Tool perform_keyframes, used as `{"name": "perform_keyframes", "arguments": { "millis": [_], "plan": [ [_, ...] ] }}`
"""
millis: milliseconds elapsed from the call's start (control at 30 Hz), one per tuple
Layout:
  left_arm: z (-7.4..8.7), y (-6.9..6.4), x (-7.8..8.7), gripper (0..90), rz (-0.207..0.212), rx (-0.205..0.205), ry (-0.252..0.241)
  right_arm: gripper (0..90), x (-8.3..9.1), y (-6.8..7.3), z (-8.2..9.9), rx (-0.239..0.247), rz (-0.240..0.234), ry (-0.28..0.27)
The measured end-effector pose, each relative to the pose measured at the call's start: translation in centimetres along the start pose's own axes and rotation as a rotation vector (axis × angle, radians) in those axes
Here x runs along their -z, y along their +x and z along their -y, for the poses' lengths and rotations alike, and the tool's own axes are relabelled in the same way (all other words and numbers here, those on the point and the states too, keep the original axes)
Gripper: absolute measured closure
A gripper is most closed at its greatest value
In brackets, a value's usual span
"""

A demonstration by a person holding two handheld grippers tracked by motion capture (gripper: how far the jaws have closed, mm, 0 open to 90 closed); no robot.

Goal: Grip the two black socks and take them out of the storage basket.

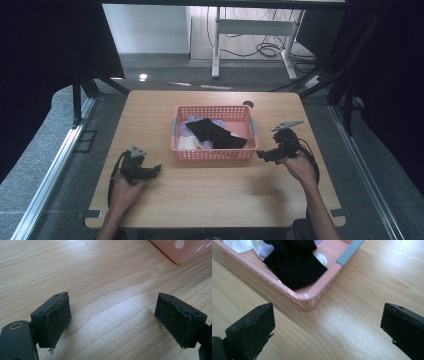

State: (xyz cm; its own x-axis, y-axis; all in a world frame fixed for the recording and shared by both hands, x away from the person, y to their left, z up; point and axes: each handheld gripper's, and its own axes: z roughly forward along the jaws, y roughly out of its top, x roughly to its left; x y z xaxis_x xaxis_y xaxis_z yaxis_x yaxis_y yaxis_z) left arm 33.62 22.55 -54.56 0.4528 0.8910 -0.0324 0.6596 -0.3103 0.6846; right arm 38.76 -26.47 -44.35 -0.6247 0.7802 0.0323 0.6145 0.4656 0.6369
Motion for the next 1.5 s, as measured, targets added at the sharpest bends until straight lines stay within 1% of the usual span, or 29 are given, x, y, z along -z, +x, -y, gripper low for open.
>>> {"name": "perform_keyframes", "arguments": {
  "millis": [100, 200, 233, 300, 367, 433, 567, 633, 700, 767, 833, 933, 1000, 1067, 1167, 1200, 1267, 1433, 1500],
  "plan": [
    [0.0, 0.0, 0.0, 13.1, 0.000, 0.000, -0.003, 0.2, 0.4, 0.2, -1.0, 0.012, -0.014, -0.008],
    [0.0, 0.0, 0.0, 13.1, 0.000, -0.001, -0.004, 0.8, 0.7, 0.4, -2.2, 0.020, -0.016, -0.022],
    [0.0, 0.0, 0.0, 13.1, 0.000, -0.001, -0.003, 1.4, 0.8, 0.5, -2.6, 0.018, -0.021, -0.021],
    [0.0, 0.0, 0.0, 13.1, 0.000, -0.001, -0.004, 2.6, 0.6, 0.6, -3.4, 0.030, -0.034, -0.024],
    [0.0, 0.0, 0.0, 13.1, 0.000, -0.001, -0.003, 2.9, 0.3, 0.9, -4.3, 0.033, -0.051, -0.023],
    [0.0, 0.0, 0.0, 13.1, 0.000, -0.001, -0.003, 3.1, -0.4, 1.2, -5.2, 0.044, -0.068, -0.023],
    [0.0, 0.0, 0.0, 13.1, 0.001, 0.000, -0.004, 5.0, -1.8, 1.7, -6.7, 0.057, -0.082, -0.021],
    [0.0, 0.0, 0.0, 13.1, 0.002, 0.000, -0.004, 9.3, -2.7, 2.0, -7.5, 0.060, -0.080, -0.021],
    [0.0, 0.0, 0.0, 13.1, 0.002, 0.000, -0.004, 10.8, -3.5, 2.4, -8.2, 0.070, -0.085, -0.013],
    [0.0, 0.0, 0.0, 13.1, 0.002, 0.001, -0.004, 13.7, -4.3, 2.8, -8.9, 0.060, -0.094, -0.010],
    [0.0, 0.0, 0.0, 13.1, 0.003, 0.002, -0.005, 13.5, -5.1, 3.1, -9.4, 0.062, -0.109, -0.005],
    [0.0, 0.0, 0.0, 13.1, 0.003, 0.003, -0.005, 13.6, -6.4, 3.7, -10.1, 0.085, -0.117, 0.010],
    [0.0, 0.1, 0.0, 13.1, 0.003, 0.003, -0.006, 14.3, -7.3, 3.9, -10.7, 0.082, -0.134, 0.018],
    [0.0, 0.1, 0.0, 13.0, 0.004, 0.003, -0.006, 17.0, -8.0, 4.2, -11.1, 0.085, -0.135, 0.019],
    [0.0, 0.1, 0.0, 13.1, 0.006, 0.004, -0.007, 20.7, -9.2, 4.5, -11.8, 0.096, -0.132, 0.032],
    [0.0, 0.1, 0.0, 13.1, 0.005, 0.004, -0.008, 22.8, -9.7, 4.6, -12.0, 0.097, -0.138, 0.039],
    [0.0, 0.1, 0.0, 13.0, 0.006, 0.006, -0.008, 24.3, -10.4, 4.7, -12.3, 0.094, -0.140, 0.046],
    [0.0, 0.1, 0.0, 13.0, 0.007, 0.007, -0.008, 29.6, -12.3, 4.8, -13.0, 0.078, -0.164, 0.073],
    [0.0, 0.1, 0.0, 13.0, 0.007, 0.006, -0.008, 30.7, -13.1, 4.9, -13.1, 0.075, -0.160, 0.089]
  ]
}}
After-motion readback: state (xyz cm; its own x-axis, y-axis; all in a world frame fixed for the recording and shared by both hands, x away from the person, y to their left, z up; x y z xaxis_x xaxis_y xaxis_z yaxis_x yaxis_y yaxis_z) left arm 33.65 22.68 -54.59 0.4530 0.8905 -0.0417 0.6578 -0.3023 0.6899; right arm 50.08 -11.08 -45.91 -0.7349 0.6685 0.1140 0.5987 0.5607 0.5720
